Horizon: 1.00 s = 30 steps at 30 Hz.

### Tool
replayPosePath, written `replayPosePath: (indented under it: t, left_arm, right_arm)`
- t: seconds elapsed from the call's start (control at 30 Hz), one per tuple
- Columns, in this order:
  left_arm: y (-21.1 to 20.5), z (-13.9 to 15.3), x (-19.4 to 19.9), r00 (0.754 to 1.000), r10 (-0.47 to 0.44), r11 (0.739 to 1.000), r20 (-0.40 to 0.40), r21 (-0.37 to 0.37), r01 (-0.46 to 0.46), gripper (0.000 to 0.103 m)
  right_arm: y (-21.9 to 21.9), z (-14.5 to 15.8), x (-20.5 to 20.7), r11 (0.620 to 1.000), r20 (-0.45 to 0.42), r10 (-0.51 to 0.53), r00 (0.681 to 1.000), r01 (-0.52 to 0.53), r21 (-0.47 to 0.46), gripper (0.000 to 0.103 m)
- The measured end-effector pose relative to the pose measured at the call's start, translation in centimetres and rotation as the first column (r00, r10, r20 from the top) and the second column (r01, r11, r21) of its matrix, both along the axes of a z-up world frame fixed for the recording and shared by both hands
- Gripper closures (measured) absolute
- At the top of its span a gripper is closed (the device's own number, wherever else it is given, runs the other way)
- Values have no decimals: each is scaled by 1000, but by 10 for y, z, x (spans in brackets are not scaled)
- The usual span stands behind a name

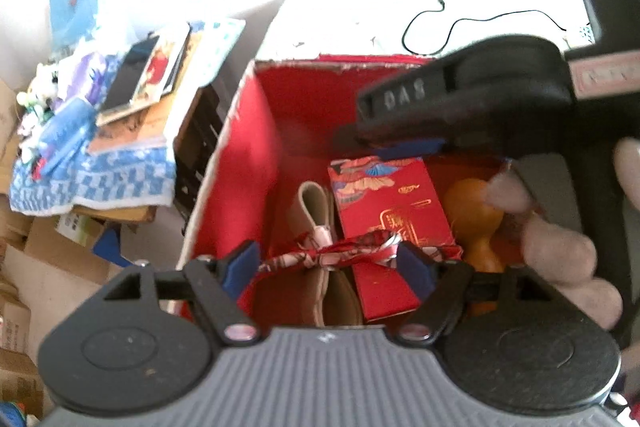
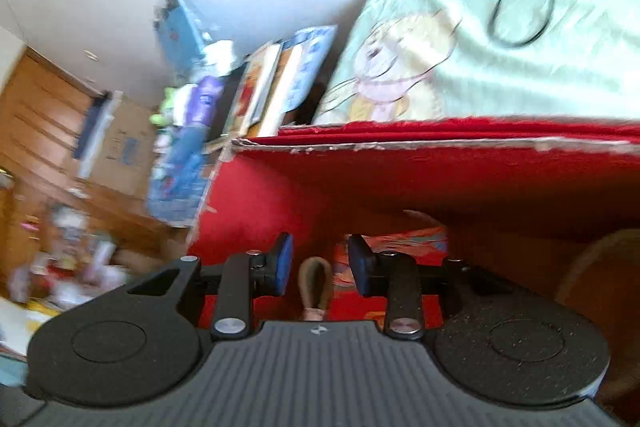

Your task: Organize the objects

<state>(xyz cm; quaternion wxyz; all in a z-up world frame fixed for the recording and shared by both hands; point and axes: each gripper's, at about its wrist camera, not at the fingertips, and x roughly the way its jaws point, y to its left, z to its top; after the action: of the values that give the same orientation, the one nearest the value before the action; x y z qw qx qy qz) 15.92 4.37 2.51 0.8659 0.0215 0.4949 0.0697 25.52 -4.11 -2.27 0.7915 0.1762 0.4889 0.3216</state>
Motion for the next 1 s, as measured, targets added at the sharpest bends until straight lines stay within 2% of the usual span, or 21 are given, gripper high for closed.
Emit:
replayPosePath:
  t: [0.1,0.2,0.43,0.6,0.7,0.73,0.8,0.9,1.0]
  left_arm:
    - [0,8,-6,999,-25,1000,30,1,25,20]
    - [-1,15,-14,998,-40,999,42,-13,40,18]
    - [-8,27,-28,992,-103,995,79,11,103,15]
    - [-12,34,-39,987,-125,992,100,2,126,11]
    - [-14,41,-50,980,-147,989,136,1,148,9]
    - [-15,44,-54,977,-153,988,148,0,154,5]
    - [-13,47,-62,973,-157,986,167,-28,164,1]
    - [-8,51,-73,968,-170,978,186,-88,189,1]
    - [-6,54,-88,960,-174,975,221,-101,200,0]
  right_arm:
    - [-11,15,-18,996,55,-73,996,75,-53,67]
    - [-32,26,-37,982,100,-166,981,174,-69,60]
    - [-68,45,-78,924,191,-334,923,360,-124,59]
    - [-78,57,-103,896,249,-378,892,420,-144,57]
    - [-80,63,-118,879,285,-401,871,454,-149,50]
    - [-80,64,-122,873,297,-409,863,465,-151,48]
    - [-79,66,-133,863,325,-411,851,479,-162,47]
    - [-77,67,-149,852,356,-411,840,492,-178,39]
    - [-74,68,-162,851,380,-394,837,488,-194,39]
